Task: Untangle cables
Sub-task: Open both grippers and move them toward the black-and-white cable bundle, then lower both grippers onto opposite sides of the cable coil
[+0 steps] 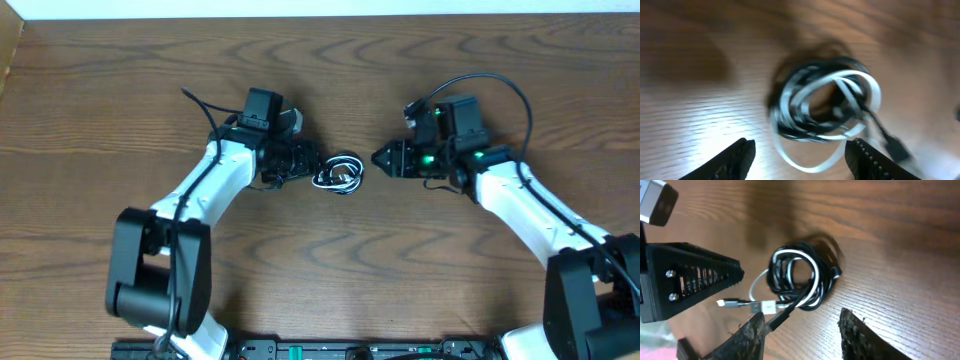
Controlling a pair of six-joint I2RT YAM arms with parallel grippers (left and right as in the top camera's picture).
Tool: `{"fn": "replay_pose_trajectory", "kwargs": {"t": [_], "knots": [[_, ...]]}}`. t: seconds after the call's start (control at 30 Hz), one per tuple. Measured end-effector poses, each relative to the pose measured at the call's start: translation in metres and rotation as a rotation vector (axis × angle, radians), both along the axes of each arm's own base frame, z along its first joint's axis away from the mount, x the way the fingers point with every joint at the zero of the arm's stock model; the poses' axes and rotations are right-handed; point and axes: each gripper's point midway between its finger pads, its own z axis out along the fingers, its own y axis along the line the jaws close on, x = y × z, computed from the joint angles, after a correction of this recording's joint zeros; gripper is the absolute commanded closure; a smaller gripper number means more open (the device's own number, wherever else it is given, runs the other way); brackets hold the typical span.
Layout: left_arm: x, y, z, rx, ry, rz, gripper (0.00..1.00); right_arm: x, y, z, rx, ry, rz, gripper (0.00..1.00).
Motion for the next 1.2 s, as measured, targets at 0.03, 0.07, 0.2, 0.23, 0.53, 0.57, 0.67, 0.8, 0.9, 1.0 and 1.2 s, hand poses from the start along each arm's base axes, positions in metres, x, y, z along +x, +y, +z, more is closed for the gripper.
{"fn": "replay_pose_trajectory", "kwargs": {"t": [0.03,0.07,0.2,0.23,0.53,0.57,0.67,0.8,0.9,1.0,1.2], "knots": [[0.001,0.003,-0.006,0.019,0.014,0.017,0.36,-0.001,0.002,-0.005,-0.015,0.009,-0.003,0.49],[0.001,0.005,-0.01,0.032,0.021,0.027,0.37,-0.002,0.004,-0.011,-0.027,0.02,-0.004,0.48],[0.001,0.009,-0.023,0.059,0.053,0.051,0.36,-0.008,0.011,-0.033,-0.071,0.066,-0.001,0.47],[0.0,0.01,-0.027,0.065,0.062,0.053,0.36,-0.009,0.013,-0.039,-0.08,0.076,0.002,0.47],[-0.005,0.013,-0.045,0.09,0.115,0.061,0.41,-0.021,0.022,-0.079,-0.132,0.159,0.023,0.68],[-0.007,0.014,-0.045,0.092,0.12,0.061,0.44,-0.022,0.022,-0.08,-0.133,0.162,0.023,0.71],[-0.013,0.015,-0.047,0.099,0.149,0.061,0.5,-0.022,0.023,-0.08,-0.132,0.163,0.021,0.71],[-0.017,0.019,-0.046,0.09,0.171,0.063,0.58,-0.021,0.022,-0.076,-0.118,0.158,0.055,0.69],[-0.004,0.023,-0.033,0.004,0.173,0.094,0.57,-0.01,0.01,-0.064,-0.107,0.155,0.042,0.67],[0.018,0.033,-0.012,-0.1,0.145,0.148,0.45,0.011,-0.005,-0.044,-0.078,0.101,-0.001,0.63],[0.011,0.033,-0.007,-0.161,0.209,0.177,0.43,0.028,-0.016,-0.023,-0.039,0.044,-0.03,0.56]]}}
